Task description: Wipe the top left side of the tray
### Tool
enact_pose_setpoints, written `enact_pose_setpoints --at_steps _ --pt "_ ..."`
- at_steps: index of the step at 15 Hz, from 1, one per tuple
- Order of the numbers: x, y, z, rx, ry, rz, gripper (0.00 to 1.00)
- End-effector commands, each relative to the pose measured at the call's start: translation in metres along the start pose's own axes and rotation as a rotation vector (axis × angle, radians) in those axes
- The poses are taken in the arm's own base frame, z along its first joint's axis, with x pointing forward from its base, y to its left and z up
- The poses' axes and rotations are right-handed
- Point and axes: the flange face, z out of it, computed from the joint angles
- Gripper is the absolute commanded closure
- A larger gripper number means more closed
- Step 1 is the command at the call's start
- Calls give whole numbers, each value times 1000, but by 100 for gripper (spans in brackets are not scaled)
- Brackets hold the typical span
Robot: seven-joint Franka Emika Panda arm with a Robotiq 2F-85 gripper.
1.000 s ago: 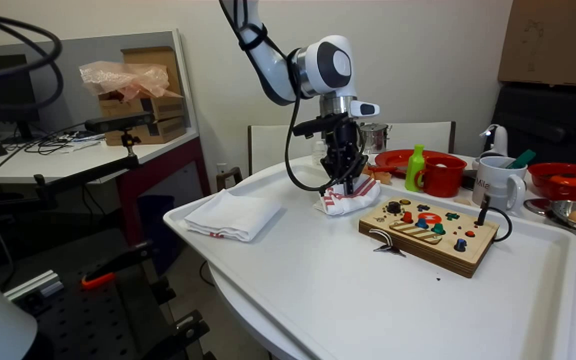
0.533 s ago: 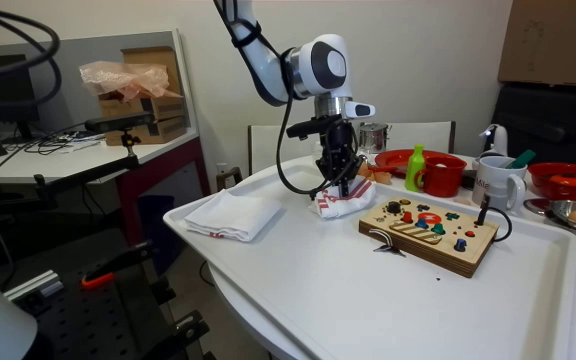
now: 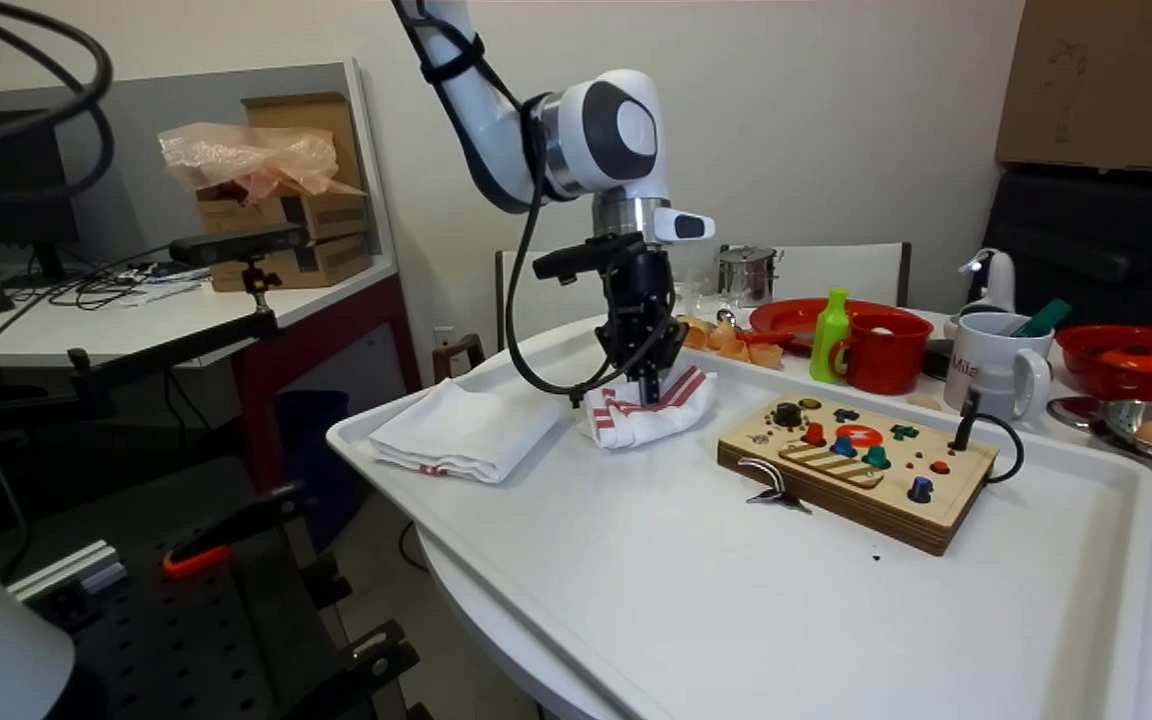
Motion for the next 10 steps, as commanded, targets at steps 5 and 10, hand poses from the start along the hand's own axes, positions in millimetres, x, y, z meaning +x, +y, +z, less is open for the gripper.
enact_pose_setpoints --at_steps 5,10 --pt "-12 -68 -13 -31 61 -138 97" --pt "-12 -113 -33 -35 114 -234 97"
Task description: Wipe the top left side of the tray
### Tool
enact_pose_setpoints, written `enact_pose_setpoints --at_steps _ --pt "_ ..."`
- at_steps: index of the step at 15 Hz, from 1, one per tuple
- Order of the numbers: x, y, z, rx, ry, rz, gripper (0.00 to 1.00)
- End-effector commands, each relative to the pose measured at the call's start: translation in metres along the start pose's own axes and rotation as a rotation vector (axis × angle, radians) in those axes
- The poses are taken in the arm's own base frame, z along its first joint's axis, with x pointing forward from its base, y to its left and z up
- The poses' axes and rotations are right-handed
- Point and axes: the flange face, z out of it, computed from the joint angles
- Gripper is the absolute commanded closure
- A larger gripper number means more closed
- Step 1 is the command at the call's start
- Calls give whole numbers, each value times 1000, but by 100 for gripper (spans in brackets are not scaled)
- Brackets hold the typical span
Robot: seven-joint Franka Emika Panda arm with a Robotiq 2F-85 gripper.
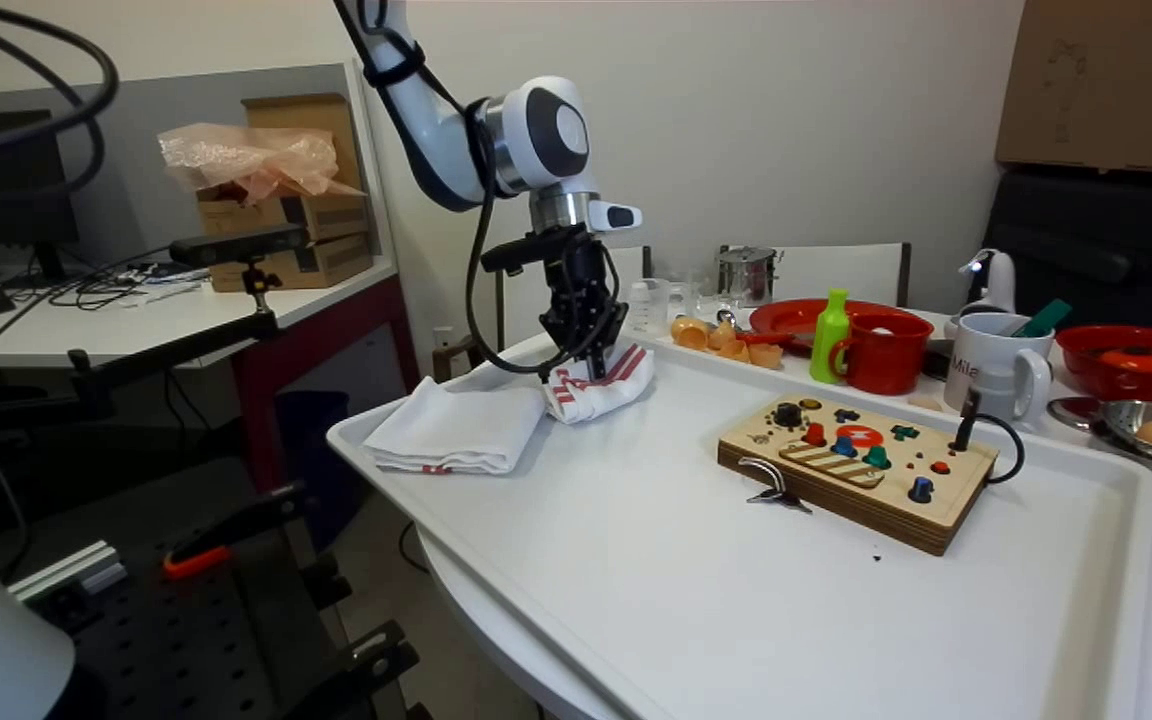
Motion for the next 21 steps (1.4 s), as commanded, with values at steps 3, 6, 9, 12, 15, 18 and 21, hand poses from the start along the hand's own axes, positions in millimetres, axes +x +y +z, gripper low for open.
enact_pose_setpoints --at_steps 3,6,9,12,15,18,21 --pt "11 -42 -17 -5 67 -81 97" --pt "16 -57 -21 0 76 -109 97" --pt "19 -67 -22 5 80 -132 97" --pt "26 -72 -22 3 87 -147 97" --pt "36 -70 -26 -4 102 -151 97" --pt "47 -67 -29 -12 116 -151 97" --pt "52 -55 -22 -30 110 -136 97"
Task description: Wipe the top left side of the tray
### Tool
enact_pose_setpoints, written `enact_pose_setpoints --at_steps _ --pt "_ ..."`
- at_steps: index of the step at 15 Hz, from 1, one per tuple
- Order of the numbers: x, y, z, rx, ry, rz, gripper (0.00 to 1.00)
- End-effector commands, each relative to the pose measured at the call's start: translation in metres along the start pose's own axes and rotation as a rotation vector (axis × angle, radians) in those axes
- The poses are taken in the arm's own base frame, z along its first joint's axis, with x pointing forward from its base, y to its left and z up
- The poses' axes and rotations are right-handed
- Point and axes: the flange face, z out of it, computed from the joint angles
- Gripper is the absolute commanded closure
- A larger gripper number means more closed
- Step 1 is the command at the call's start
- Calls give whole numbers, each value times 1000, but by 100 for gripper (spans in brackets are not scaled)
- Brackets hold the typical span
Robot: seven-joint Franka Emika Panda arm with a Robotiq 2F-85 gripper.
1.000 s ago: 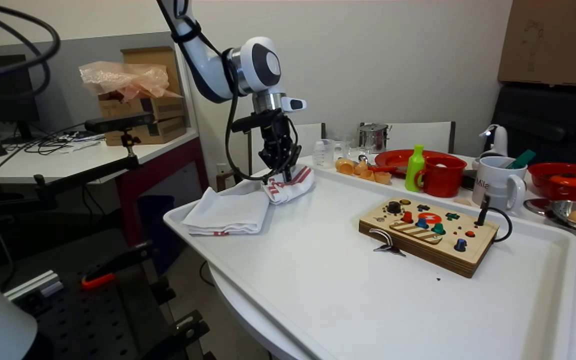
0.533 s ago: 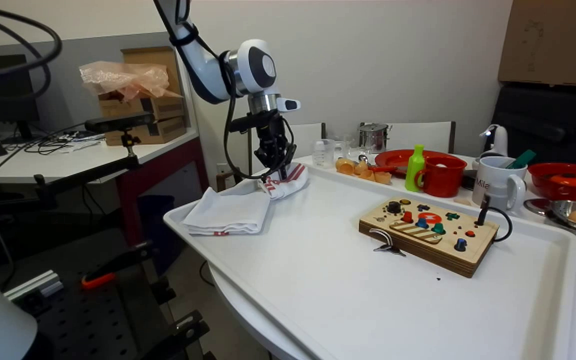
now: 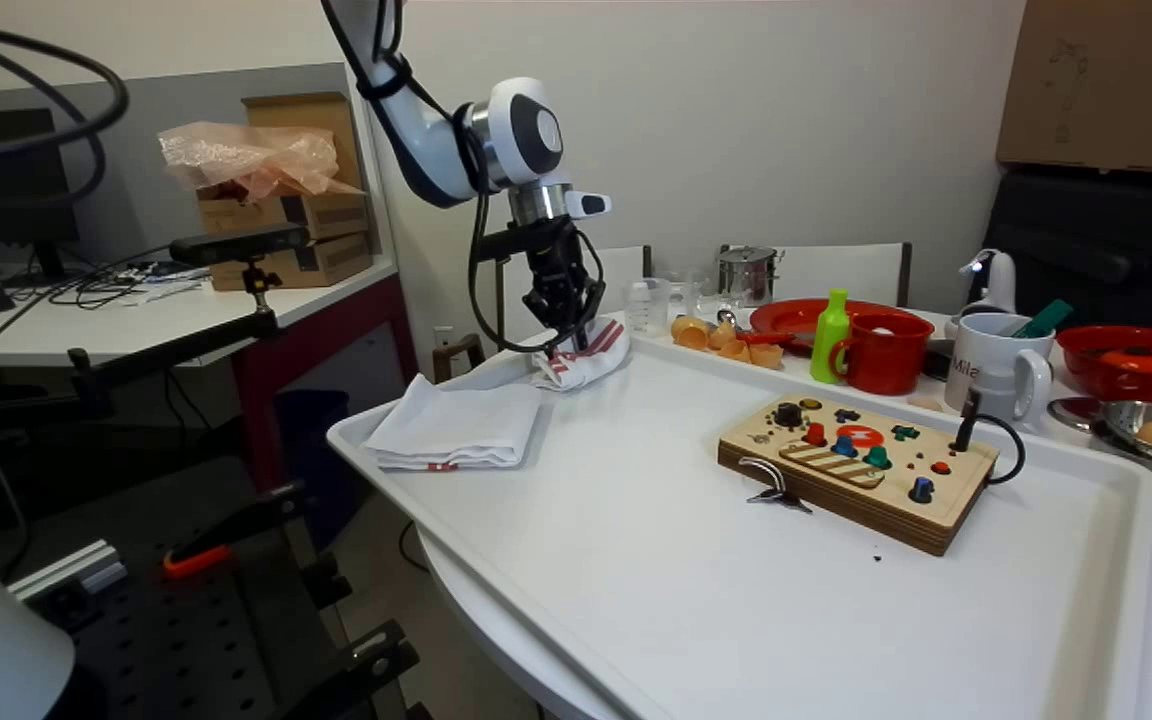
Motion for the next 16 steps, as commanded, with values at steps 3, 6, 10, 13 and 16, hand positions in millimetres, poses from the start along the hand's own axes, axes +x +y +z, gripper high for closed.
enact_pose_setpoints --at_steps 3,6,10,13,16 --pt "4 34 20 -60 -30 21 97" --pt "-3 68 32 -97 -61 62 97" --pt "-12 114 48 -135 -98 119 97" --pt "-21 142 61 -136 -121 163 97" --pt "-26 160 69 -145 -141 192 97"
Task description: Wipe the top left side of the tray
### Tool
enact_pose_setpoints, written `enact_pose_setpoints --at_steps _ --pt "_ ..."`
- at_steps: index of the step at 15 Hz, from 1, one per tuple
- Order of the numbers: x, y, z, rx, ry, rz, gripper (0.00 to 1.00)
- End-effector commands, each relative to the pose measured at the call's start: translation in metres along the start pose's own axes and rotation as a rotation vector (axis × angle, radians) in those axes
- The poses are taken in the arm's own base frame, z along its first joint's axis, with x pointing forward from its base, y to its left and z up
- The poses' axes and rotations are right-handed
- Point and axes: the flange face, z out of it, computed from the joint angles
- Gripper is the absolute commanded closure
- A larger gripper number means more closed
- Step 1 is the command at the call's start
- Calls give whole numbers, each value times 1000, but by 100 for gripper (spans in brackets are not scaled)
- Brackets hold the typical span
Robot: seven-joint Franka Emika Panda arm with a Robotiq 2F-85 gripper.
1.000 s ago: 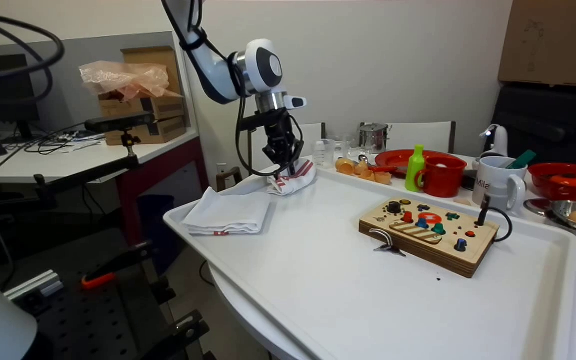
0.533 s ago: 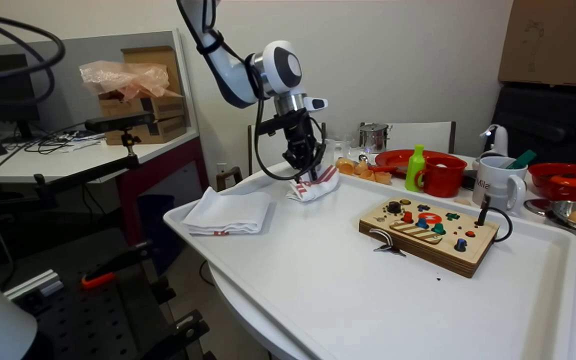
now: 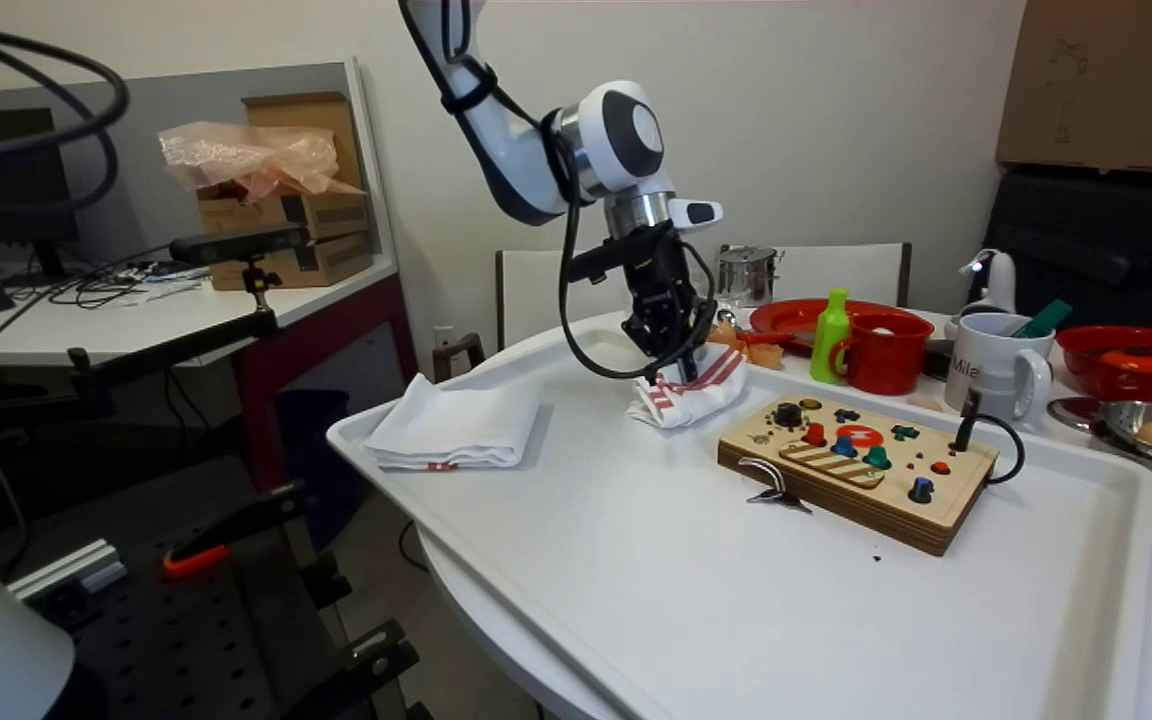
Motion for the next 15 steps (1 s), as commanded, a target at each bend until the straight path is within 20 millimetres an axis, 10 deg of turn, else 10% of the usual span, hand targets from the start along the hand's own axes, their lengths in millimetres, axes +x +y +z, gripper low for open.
enact_pose_setpoints --at_steps 1,7,15 --pt "0 11 22 -26 -39 20 97" --pt "1 -13 3 -7 -14 -12 97" --pt "9 -99 -53 50 59 -120 97"
